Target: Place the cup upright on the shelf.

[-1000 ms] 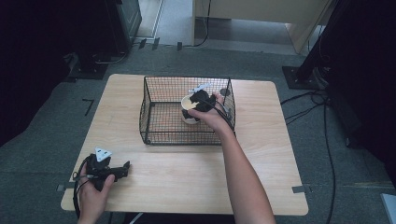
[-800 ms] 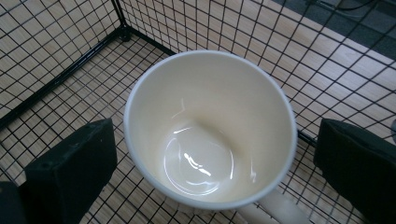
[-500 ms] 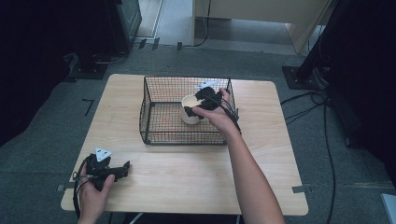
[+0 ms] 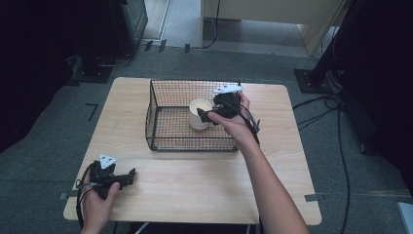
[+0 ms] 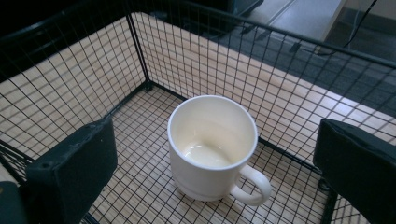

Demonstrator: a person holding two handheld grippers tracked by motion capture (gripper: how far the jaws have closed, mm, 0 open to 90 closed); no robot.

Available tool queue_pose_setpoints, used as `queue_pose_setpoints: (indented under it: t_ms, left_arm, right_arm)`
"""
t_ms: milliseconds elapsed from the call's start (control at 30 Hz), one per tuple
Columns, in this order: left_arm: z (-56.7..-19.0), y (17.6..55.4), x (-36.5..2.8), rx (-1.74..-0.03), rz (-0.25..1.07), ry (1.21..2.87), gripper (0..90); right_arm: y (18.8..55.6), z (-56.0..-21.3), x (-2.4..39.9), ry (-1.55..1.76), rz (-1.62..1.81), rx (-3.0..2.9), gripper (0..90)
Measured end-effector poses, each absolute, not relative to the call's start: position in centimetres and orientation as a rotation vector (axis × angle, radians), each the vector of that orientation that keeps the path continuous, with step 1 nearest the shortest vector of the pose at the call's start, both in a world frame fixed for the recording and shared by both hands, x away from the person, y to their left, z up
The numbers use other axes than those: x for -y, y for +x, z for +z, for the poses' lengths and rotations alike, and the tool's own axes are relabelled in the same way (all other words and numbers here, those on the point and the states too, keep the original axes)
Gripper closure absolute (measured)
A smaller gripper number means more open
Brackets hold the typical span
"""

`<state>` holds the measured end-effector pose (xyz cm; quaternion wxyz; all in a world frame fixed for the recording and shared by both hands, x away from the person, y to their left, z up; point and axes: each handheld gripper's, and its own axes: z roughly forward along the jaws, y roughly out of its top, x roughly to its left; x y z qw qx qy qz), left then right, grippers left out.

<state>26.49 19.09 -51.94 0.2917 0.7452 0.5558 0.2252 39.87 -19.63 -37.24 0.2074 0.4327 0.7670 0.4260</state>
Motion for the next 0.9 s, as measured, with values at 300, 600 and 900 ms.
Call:
queue_pose_setpoints:
  t_ms: [300, 600, 900]
  left_arm:
    - [-51.9, 26.5, -19.1, -1.481, 0.601, 1.987, 0.0]
    - [-51.9, 26.5, -19.1, -1.481, 0.600, 1.985, 0.0]
    - [-51.9, 26.5, -19.1, -1.482, 0.600, 1.986, 0.0]
  right_arm:
    - [37.4, -36.3, 22.1, 1.191, 1.242, -2.048, 0.1]
    - [35.7, -37.1, 25.1, 1.226, 1.254, -1.987, 0.2]
    - [34.1, -38.8, 28.2, 1.291, 1.277, -1.925, 0.2]
